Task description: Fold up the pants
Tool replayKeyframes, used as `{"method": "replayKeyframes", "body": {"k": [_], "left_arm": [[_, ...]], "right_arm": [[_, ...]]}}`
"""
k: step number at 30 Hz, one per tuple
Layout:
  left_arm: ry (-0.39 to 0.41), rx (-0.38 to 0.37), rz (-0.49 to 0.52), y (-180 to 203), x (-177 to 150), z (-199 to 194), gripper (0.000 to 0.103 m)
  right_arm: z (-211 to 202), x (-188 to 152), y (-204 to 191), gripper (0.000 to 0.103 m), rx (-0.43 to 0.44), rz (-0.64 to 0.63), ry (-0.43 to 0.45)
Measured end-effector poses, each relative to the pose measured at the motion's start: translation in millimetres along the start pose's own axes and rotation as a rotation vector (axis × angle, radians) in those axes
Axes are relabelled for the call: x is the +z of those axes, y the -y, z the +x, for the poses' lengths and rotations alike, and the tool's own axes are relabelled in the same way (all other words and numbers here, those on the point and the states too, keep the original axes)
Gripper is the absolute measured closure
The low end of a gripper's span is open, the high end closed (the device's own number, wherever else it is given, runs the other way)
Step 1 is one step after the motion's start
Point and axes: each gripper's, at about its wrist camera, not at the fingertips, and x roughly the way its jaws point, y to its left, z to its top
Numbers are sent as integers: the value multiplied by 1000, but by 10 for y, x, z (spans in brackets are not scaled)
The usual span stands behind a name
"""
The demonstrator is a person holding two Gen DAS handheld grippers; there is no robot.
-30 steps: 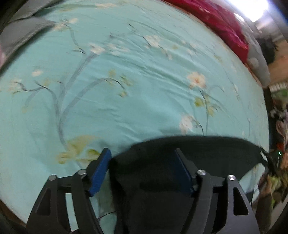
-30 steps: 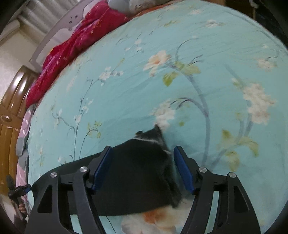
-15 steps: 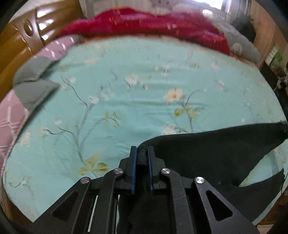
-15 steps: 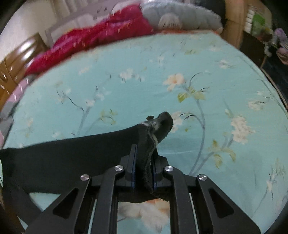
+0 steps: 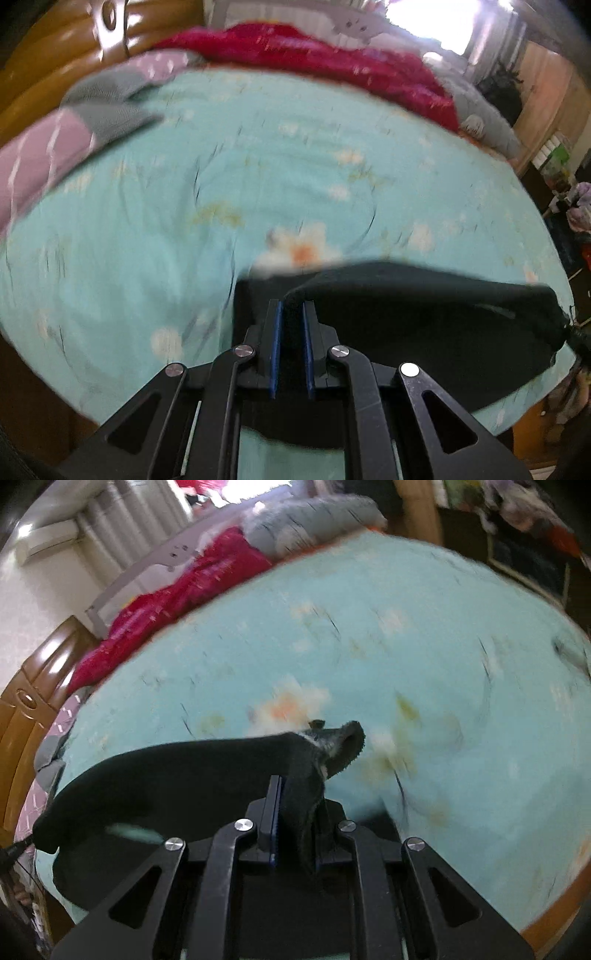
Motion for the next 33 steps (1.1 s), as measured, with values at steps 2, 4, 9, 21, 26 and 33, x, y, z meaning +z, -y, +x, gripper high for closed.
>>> {"method": "replayKeyframes", "body": {"k": [2,4,9,21,26,33], "left_arm": [[-54,21,-20,-92,-156,85,96],[-85,41,-60,-222,-280,88,96],[-50,-82,-206,-507,-458,-276,95],[-59,-204,-277,131,-42,74,33],[-170,-173,-377,80,33,615,36],[-54,-299,-387,52,379,209,98]], "right_arm": [[12,-218,102,88,-25,38,-32],[-53,-349,190,85,-37,78,-32],[-347,-515,255,82,-52,143,-40],[17,-507,-335,37,298,326,-113],[394,-426,-504,46,326,357,-123],[240,-8,-805,94,382,240,-43]]}}
